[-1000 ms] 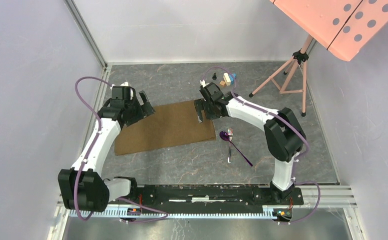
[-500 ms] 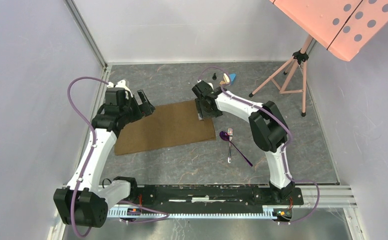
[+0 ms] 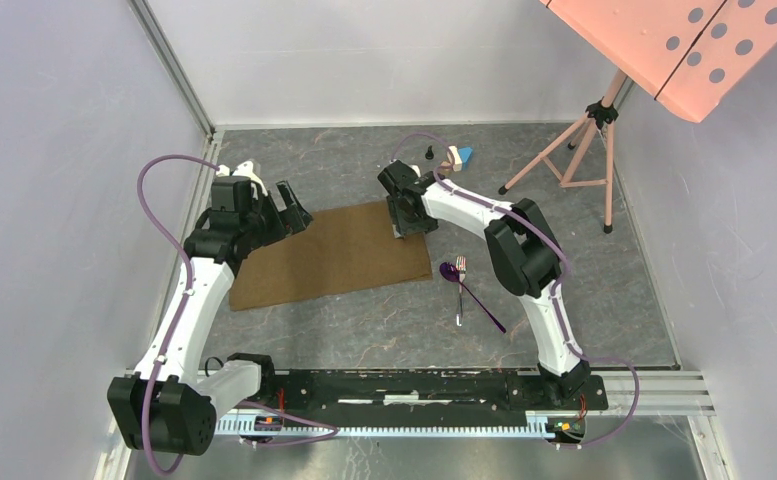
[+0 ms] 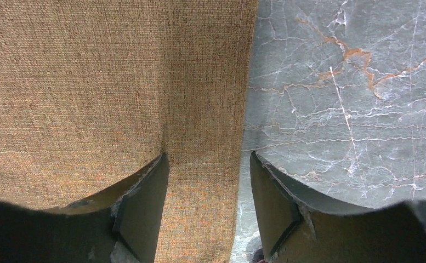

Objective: Fold the napkin into a case and place the utensils inside
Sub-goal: Pick up the rectangle-folded napkin from the center of the board.

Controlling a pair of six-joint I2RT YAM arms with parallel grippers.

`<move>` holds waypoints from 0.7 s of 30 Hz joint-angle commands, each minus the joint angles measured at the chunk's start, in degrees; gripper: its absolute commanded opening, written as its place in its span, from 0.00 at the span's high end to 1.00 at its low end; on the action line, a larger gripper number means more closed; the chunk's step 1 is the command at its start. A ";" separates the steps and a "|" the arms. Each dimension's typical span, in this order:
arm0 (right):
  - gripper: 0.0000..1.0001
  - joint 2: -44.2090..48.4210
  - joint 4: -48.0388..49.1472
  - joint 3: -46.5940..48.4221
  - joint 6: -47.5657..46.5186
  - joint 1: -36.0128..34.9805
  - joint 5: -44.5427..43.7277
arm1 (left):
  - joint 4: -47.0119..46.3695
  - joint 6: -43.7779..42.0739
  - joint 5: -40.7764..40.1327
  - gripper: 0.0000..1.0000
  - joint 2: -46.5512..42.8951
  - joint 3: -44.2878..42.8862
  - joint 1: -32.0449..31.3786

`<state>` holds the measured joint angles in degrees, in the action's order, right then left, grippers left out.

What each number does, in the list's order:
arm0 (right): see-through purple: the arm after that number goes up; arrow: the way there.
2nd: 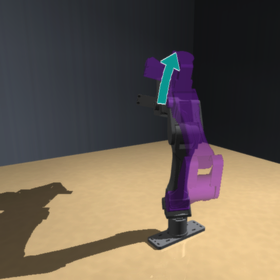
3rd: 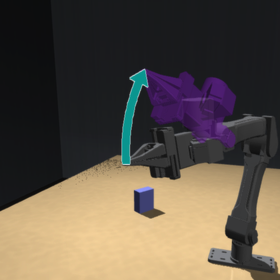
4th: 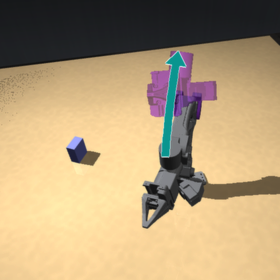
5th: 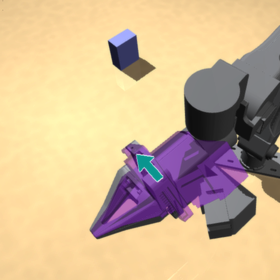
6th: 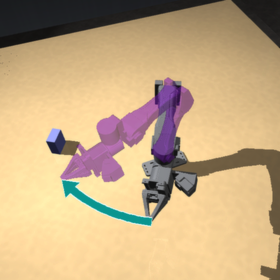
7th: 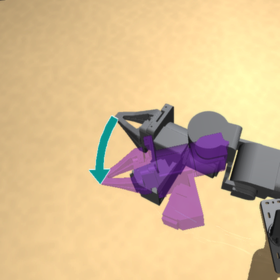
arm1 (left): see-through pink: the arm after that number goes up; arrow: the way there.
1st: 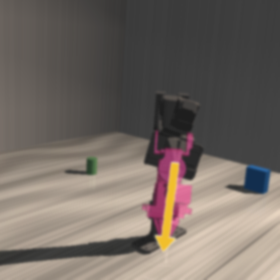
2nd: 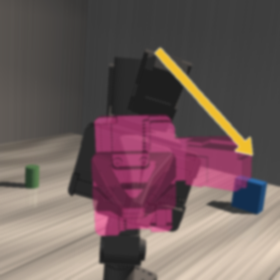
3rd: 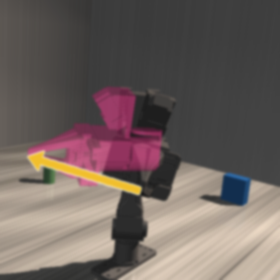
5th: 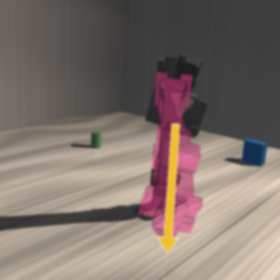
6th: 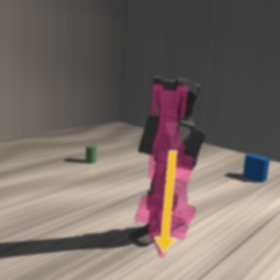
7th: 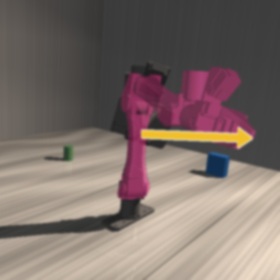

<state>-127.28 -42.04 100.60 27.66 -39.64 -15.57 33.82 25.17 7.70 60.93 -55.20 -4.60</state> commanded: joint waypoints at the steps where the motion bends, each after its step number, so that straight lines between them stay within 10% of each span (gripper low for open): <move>1: 0.38 -0.16 2.01 -1.13 0.31 0.00 -0.38 | -1.78 -3.46 0.72 0.00 -1.09 -0.08 0.02; 15: 0.42 2.00 10.75 -14.88 0.95 1.90 6.71 | -1.66 -3.55 0.66 0.00 -0.24 -0.08 0.02; 21: 0.63 0.52 10.69 -15.63 0.04 2.20 6.47 | -1.59 -3.68 0.22 0.00 -0.16 -0.08 -0.01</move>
<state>-121.64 -28.53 88.25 27.42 -37.69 -11.64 33.87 25.17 7.68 60.97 -55.20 -4.60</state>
